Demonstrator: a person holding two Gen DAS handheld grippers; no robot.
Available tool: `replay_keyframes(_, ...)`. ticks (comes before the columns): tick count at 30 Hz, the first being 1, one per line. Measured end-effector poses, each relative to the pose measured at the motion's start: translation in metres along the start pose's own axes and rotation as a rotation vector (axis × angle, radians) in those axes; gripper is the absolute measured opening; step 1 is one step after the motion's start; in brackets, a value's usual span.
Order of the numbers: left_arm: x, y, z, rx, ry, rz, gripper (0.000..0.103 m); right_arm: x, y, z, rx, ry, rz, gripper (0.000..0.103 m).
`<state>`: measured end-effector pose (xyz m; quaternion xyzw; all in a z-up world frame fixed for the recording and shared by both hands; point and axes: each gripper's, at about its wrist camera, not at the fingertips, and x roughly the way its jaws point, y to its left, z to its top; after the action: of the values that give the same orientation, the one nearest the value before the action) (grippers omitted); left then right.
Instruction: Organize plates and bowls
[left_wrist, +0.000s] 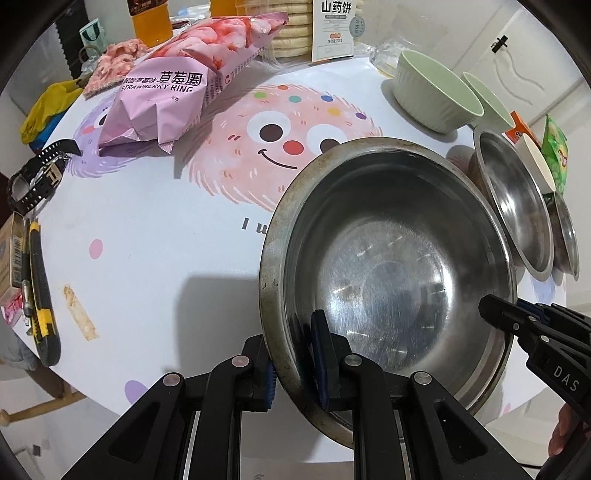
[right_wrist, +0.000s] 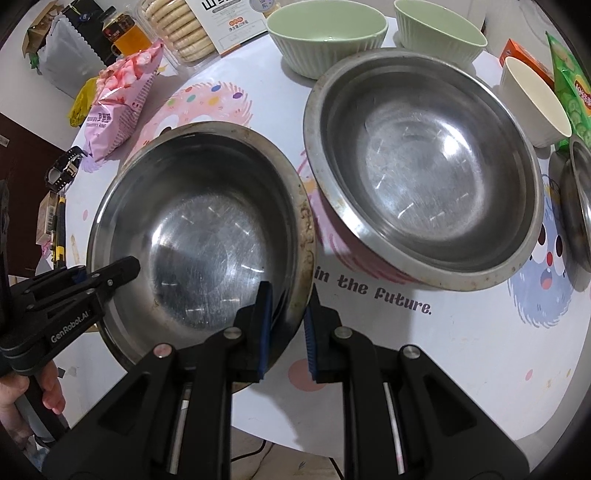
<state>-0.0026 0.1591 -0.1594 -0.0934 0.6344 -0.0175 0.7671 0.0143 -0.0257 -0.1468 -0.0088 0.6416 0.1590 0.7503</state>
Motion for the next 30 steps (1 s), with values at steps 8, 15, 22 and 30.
replay_keyframes(8, 0.003, -0.009, 0.0, 0.017, 0.006, 0.062, 0.034, -0.003, 0.0, -0.001, -0.006, -0.008, 0.002, 0.02)
replay_keyframes(15, -0.019, 0.001, 0.002, 0.006, -0.042, 0.105, 0.059, -0.024, -0.009, -0.003, 0.051, -0.034, 0.037, 0.054)
replay_keyframes(22, -0.056, -0.002, 0.018, -0.01, -0.141, 0.021, 0.103, -0.061, -0.025, -0.005, 0.079, -0.128, 0.043, 0.083)
replay_keyframes(30, -0.066, -0.047, 0.043, 0.123, -0.163, -0.104, 0.103, -0.096, -0.072, -0.005, 0.196, -0.287, 0.093, 0.103)
